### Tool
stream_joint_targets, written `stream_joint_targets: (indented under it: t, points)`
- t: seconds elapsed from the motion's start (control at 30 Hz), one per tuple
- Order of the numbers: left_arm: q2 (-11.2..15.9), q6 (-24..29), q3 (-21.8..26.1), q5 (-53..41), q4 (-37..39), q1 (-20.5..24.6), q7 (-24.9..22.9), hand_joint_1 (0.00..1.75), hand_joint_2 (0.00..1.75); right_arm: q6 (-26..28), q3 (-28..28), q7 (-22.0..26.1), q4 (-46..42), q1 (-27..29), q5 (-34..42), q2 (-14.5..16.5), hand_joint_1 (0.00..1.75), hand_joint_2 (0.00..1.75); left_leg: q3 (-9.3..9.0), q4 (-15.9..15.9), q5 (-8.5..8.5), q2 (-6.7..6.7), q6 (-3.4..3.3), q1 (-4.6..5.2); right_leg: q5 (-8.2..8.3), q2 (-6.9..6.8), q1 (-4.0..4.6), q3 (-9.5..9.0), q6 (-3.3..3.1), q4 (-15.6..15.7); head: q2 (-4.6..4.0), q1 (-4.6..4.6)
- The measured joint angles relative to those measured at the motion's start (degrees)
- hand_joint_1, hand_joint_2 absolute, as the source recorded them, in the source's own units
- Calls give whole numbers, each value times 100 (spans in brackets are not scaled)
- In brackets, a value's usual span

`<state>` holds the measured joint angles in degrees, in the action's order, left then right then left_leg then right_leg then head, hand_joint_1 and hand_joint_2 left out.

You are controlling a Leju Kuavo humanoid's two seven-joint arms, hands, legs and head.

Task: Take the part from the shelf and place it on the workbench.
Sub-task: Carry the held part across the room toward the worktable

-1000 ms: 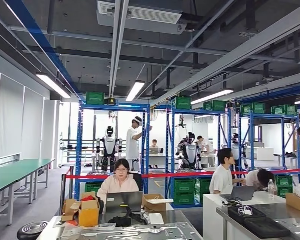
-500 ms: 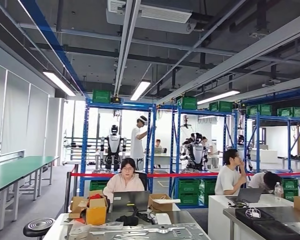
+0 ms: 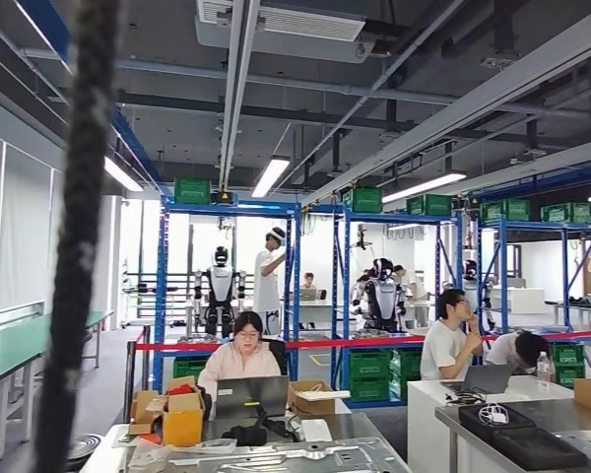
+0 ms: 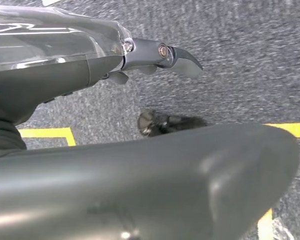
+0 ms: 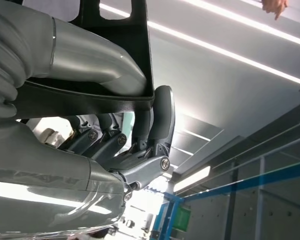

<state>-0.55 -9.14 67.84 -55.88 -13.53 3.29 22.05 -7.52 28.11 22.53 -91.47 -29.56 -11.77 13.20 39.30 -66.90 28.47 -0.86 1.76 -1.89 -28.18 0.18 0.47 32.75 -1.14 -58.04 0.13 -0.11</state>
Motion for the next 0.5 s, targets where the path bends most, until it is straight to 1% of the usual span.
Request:
stream_joint_targets:
  t: [0.03,0.07,0.1,0.17,0.2,0.23,0.27,0.33,0.37,0.4,0.43,0.47,0.5]
  points:
    - [1,-3,1,-2,0,6,3,0,0,-15,-8,8,1,-7,39,0,175,175,-145,316,-113,-46,10,-19,-38,19,-3,2,43,-44,0,5]
    - [1,-7,1,-3,0,8,7,0,0,-33,-13,19,2,-12,76,1,175,175,-241,514,-158,-87,0,-28,-63,44,-4,11,83,-74,0,5]
    - [1,-11,1,-6,0,3,14,0,0,-50,-18,27,4,-17,110,2,175,175,-279,583,-129,-121,-28,-22,-75,74,-2,26,117,-93,0,4]
    - [2,-20,3,-10,0,-11,27,0,0,-85,-31,33,10,-19,183,3,175,175,-299,603,-107,-72,-119,3,-86,110,-16,36,153,-99,0,-3]
    - [2,-23,4,-11,0,-13,32,0,0,-96,-42,30,13,-20,210,3,175,175,-316,609,-97,-40,-158,9,-116,107,-25,46,171,-139,0,-4]
    - [3,-24,5,-11,0,-10,34,0,0,-100,-53,25,14,-25,226,3,175,175,-335,616,-86,-14,-195,11,-186,93,-33,93,192,-257,0,-4]
    - [3,-24,9,-11,0,-6,36,0,0,-95,-62,20,16,-31,220,3,175,175,-357,623,-73,13,-229,13,-309,71,-39,204,213,-496,0,-4]
    - [4,-23,17,-11,0,0,38,0,0,-75,-68,-3,30,-38,162,1,175,175,-390,623,-41,53,-279,36,-614,43,-45,600,230,-1260,0,-5]
    - [4,-23,20,-11,0,4,38,0,0,-64,-69,-16,44,-36,127,-3,175,175,-405,622,-26,69,-294,51,-707,40,-46,797,229,-1598,0,-6]
    - [4,-23,22,-11,0,5,38,0,0,-60,-71,-29,57,-33,99,-7,175,175,-422,622,-12,76,-305,66,-695,39,-43,914,218,-1760,0,-7]
    - [4,-23,22,-11,0,6,38,0,0,-57,-70,-36,68,-33,81,-9,175,175,-445,622,5,77,-312,80,-567,39,-34,916,195,-1685,0,-7]
    - [4,-24,22,-11,0,8,38,0,0,-56,-69,-38,73,-36,70,-10,175,175,-476,623,24,74,-317,90,-351,39,-16,818,161,-1403,0,-7]
    - [0,-26,22,-13,0,7,38,0,0,-55,-68,-39,74,-45,64,-9,175,175,-507,629,45,71,-317,93,-112,34,17,657,112,-998,0,-6]
